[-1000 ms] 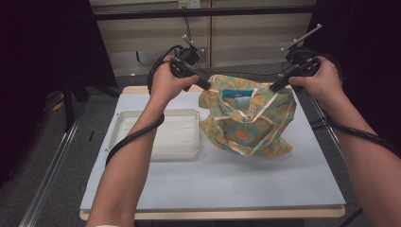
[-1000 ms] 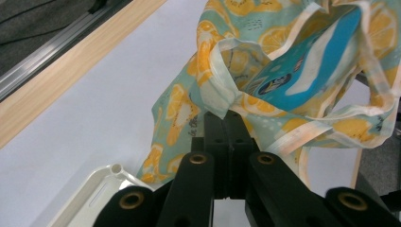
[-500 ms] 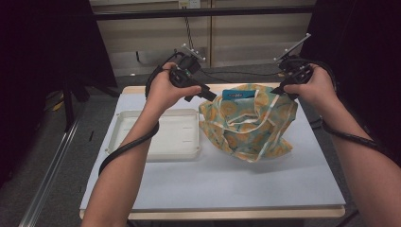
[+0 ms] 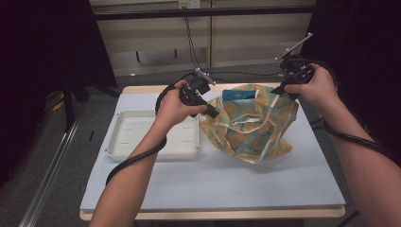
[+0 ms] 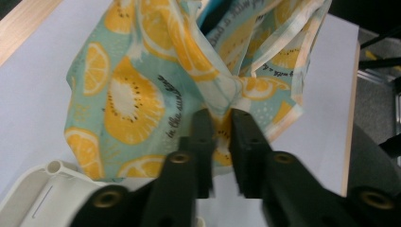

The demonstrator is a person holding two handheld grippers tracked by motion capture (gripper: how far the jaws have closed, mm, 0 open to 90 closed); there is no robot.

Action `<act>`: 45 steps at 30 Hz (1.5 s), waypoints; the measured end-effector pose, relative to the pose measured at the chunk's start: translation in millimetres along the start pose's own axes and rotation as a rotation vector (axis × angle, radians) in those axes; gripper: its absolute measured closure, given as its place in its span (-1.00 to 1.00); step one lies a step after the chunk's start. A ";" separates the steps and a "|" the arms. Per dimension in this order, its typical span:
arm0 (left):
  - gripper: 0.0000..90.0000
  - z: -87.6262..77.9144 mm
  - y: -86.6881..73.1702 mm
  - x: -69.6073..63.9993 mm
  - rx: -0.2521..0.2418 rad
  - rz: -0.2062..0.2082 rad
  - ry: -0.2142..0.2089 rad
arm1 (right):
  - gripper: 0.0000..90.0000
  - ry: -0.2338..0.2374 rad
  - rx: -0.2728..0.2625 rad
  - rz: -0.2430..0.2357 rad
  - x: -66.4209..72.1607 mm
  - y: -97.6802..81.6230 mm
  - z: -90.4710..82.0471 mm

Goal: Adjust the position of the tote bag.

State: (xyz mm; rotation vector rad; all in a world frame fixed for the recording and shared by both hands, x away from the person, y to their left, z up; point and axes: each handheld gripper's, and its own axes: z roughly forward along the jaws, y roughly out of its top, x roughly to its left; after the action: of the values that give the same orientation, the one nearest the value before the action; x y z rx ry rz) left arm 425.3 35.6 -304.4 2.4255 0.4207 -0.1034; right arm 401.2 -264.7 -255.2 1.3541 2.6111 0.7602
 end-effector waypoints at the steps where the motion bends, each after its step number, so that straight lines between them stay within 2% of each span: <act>1: 0.96 -1.5 1.2 1.2 0.005 0.001 -0.006 | 0.78 -0.001 -0.004 -0.003 0.3 0.3 -1.5; 4: 1.00 -6.7 4.3 2.5 0.005 -0.016 -0.013 | 0.56 -0.027 -0.020 -0.008 0.6 1.8 -7.0; 5: 1.00 -8.7 5.3 2.5 0.004 -0.025 -0.020 | 0.46 -0.031 -0.021 -0.011 1.2 2.6 -9.2; 6: 1.00 -10.2 6.0 2.1 0.000 -0.030 -0.010 | 0.37 -0.036 -0.025 -0.019 1.6 3.3 -11.9; 7: 1.00 -13.5 7.2 3.6 0.009 -0.020 -0.016 | 0.24 -0.048 -0.030 -0.015 2.0 3.9 -14.8; 8: 1.00 -14.1 7.5 3.1 0.003 -0.027 -0.009 | 0.12 -0.057 -0.043 -0.005 2.2 4.7 -19.4; 9: 1.00 -14.1 7.7 2.3 -0.012 -0.046 -0.013 | 0.08 -0.054 -0.049 0.000 2.4 5.0 -22.1; 10: 1.00 -16.0 8.6 3.4 0.004 -0.027 -0.009 | 0.05 -0.053 -0.053 0.005 2.5 5.1 -24.8; 12: 1.00 -17.7 9.8 3.8 0.003 -0.029 -0.007 | -0.05 -0.059 -0.064 -0.004 3.4 5.1 -31.3; 13: 1.00 -17.9 10.5 3.2 -0.019 -0.053 -0.006 | -0.10 -0.062 -0.072 -0.001 4.7 5.2 -34.1; 14: 1.00 -19.6 11.2 4.4 -0.012 -0.051 -0.007 | -0.13 -0.059 -0.083 -0.006 6.4 5.3 -37.6; 15: 1.00 -19.5 11.6 4.3 -0.024 -0.066 -0.013 | -0.11 -0.050 -0.092 -0.011 8.4 5.5 -40.1; 16: 1.00 -20.8 12.3 5.6 -0.014 -0.053 -0.006 | -0.10 -0.044 -0.099 -0.019 10.1 5.6 -41.8; 17: 1.00 -20.9 13.1 4.7 -0.024 -0.065 0.001 | -0.10 -0.039 -0.100 -0.026 13.0 6.2 -43.4; 21: 1.00 -23.4 15.9 4.6 -0.024 -0.059 -0.003 | 0.01 0.002 -0.084 -0.082 25.9 8.4 -43.2; 22: 1.00 -24.4 16.6 4.9 -0.019 -0.055 0.001 | 0.07 0.013 -0.074 -0.103 28.5 8.9 -41.3; 23: 1.00 -24.2 16.8 4.0 -0.034 -0.073 0.000 | 0.14 0.020 -0.061 -0.119 31.4 9.2 -39.1; 24: 1.00 -25.6 17.4 4.8 -0.026 -0.061 0.001 | 0.19 0.034 -0.051 -0.132 33.9 9.5 -36.1; 25: 1.00 -25.9 17.4 5.0 -0.040 -0.064 0.001 | 0.26 0.033 -0.038 -0.144 35.8 9.6 -33.1; 26: 1.00 -27.1 17.9 4.5 -0.042 -0.072 0.004 | 0.37 0.027 -0.024 -0.155 36.8 9.7 -29.7; 28: 1.00 -29.5 18.1 5.3 -0.047 -0.063 0.008 | 0.71 -0.008 -0.008 -0.168 37.6 9.8 -25.5; 29: 1.00 -31.7 18.2 5.8 -0.038 -0.058 0.005 | 0.79 0.001 -0.008 -0.162 37.2 10.3 -25.0; 30: 1.00 -32.7 17.8 5.9 -0.053 -0.064 0.005 | 0.86 0.016 -0.018 -0.153 36.2 11.1 -26.2; 32: 1.00 -36.9 17.2 7.9 -0.059 -0.064 0.004 | 1.00 0.033 -0.055 -0.132 32.8 13.3 -32.3; 33: 1.00 -39.0 16.7 8.9 -0.065 -0.067 0.006 | 1.00 0.043 -0.070 -0.119 31.3 14.6 -36.0; 35: 1.00 -44.4 16.0 11.4 -0.071 -0.067 0.008 | 1.00 0.036 -0.098 -0.104 27.4 17.2 -42.3; 36: 1.00 -46.9 15.7 12.1 -0.087 -0.080 0.012 | 1.00 0.036 -0.112 -0.094 25.3 18.4 -45.0; 37: 1.00 -50.0 15.5 13.4 -0.083 -0.078 0.018 | 1.00 0.031 -0.125 -0.067 23.6 19.3 -47.4; 40: 1.00 -59.4 14.5 17.5 -0.106 -0.095 0.020 | 1.00 0.036 -0.186 -0.033 15.5 21.2 -52.2; 41: 1.00 -61.7 14.3 18.5 -0.107 -0.098 0.025 | 1.00 0.029 -0.207 -0.007 12.6 21.4 -53.1; 42: 1.00 -64.1 13.4 20.5 -0.124 -0.107 0.034 | 1.00 0.032 -0.215 0.002 10.4 21.4 -53.3; 44: 1.00 -68.1 11.7 24.7 -0.122 -0.114 0.046 | 1.00 0.010 -0.223 0.035 5.6 20.7 -53.8; 45: 1.00 -68.7 9.8 26.9 -0.151 -0.137 0.043 | 1.00 0.014 -0.221 0.042 3.2 20.7 -52.9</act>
State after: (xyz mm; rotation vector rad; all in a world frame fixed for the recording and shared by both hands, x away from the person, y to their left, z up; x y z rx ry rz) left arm 451.6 79.1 -250.0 2.2526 0.5932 -0.0758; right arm 398.0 -272.6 -198.9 1.3464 2.4286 1.0328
